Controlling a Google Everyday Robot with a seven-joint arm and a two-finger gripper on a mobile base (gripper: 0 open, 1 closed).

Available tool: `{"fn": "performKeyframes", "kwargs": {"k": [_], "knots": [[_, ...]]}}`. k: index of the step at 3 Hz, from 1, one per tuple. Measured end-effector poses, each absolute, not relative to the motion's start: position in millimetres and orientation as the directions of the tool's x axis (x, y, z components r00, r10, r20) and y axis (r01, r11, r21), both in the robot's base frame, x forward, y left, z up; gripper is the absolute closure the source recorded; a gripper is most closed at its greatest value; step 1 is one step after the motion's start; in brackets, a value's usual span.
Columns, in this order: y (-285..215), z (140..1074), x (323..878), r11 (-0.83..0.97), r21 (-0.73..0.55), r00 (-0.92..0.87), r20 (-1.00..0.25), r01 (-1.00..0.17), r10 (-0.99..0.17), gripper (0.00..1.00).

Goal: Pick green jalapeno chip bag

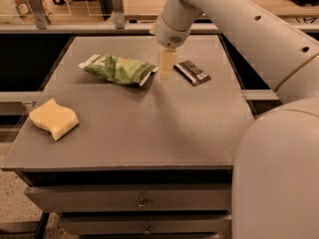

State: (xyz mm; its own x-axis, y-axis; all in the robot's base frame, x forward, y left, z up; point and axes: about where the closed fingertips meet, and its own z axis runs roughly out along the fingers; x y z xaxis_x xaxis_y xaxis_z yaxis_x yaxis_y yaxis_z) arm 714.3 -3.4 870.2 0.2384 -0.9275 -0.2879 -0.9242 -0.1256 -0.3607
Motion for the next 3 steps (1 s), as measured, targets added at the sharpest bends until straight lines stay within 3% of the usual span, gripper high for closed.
{"fn": "performKeyframes", "kwargs": {"k": [3], "knots": [[11.3,852.7,737.5,-0.12,-0.336,0.234,-0.325,-0.934,-0.916,0.0]]}}
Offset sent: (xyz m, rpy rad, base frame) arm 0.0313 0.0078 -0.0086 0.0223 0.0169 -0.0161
